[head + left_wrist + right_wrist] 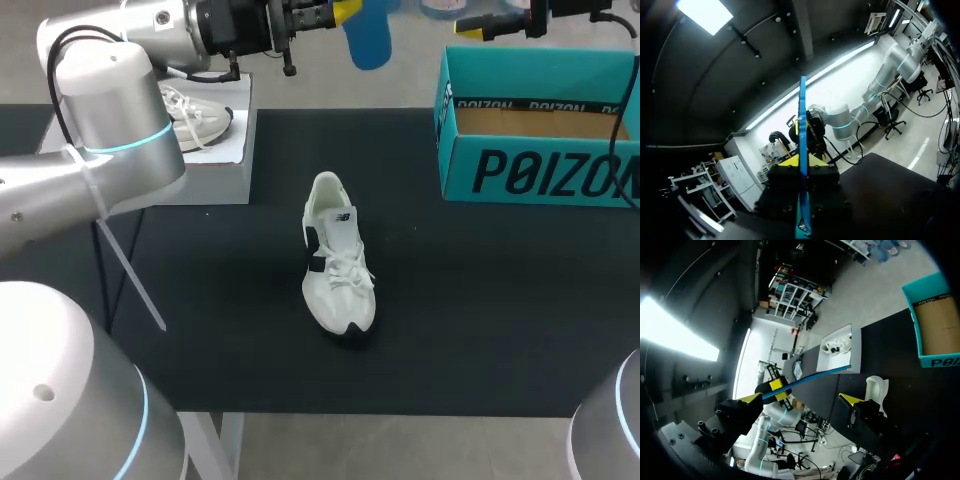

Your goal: Take the shoe out of the shoebox, open the shoe tongue, remove and reinsert the insole, then place the shoe into the shoebox

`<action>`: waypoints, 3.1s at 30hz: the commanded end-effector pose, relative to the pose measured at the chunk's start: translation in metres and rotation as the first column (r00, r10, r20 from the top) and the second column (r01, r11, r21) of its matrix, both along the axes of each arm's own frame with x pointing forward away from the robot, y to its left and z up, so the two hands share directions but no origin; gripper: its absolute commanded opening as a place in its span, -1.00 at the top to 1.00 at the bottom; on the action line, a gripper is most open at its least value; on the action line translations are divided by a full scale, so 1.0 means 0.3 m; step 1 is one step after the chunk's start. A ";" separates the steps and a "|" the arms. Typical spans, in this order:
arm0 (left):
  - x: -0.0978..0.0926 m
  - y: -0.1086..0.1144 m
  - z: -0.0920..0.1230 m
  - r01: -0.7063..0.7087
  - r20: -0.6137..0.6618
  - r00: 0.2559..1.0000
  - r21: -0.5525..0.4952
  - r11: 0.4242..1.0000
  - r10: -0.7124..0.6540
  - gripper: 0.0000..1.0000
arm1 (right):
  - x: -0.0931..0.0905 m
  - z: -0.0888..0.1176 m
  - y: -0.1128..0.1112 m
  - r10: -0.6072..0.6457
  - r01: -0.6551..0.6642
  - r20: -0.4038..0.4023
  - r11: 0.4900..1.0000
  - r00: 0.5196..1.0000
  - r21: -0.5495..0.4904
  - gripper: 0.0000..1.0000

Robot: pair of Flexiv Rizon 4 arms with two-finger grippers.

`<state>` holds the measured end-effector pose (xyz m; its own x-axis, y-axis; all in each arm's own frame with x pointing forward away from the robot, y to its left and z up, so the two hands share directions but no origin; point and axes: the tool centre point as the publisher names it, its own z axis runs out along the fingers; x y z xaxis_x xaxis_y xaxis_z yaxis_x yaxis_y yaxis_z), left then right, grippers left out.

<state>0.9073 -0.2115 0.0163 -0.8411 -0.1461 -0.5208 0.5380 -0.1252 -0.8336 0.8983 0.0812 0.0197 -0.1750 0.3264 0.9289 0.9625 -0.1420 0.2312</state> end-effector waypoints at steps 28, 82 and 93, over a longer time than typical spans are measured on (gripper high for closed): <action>0.069 0.043 -0.007 0.062 -0.928 0.364 -0.054 0.997 -0.073 1.00 | 0.001 -0.003 0.003 -0.001 0.001 0.000 1.000 1.000 0.000 -1.00; 0.167 -0.092 -0.236 0.177 -0.869 -0.489 -0.189 0.966 -0.081 1.00 | -0.054 0.134 0.050 -0.028 0.044 0.038 0.826 0.999 -0.562 -1.00; 0.176 -0.127 -0.233 0.173 -0.867 -0.491 -0.195 0.966 -0.087 1.00 | -0.077 0.140 0.066 -0.036 0.055 0.042 0.743 0.998 -0.667 -1.00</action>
<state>0.9603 -0.2481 -0.0538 -0.0564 0.0622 0.9965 -0.9975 0.0384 -0.0589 0.8730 0.0978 0.0590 -0.1936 0.8105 0.5528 0.9496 0.0132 0.3131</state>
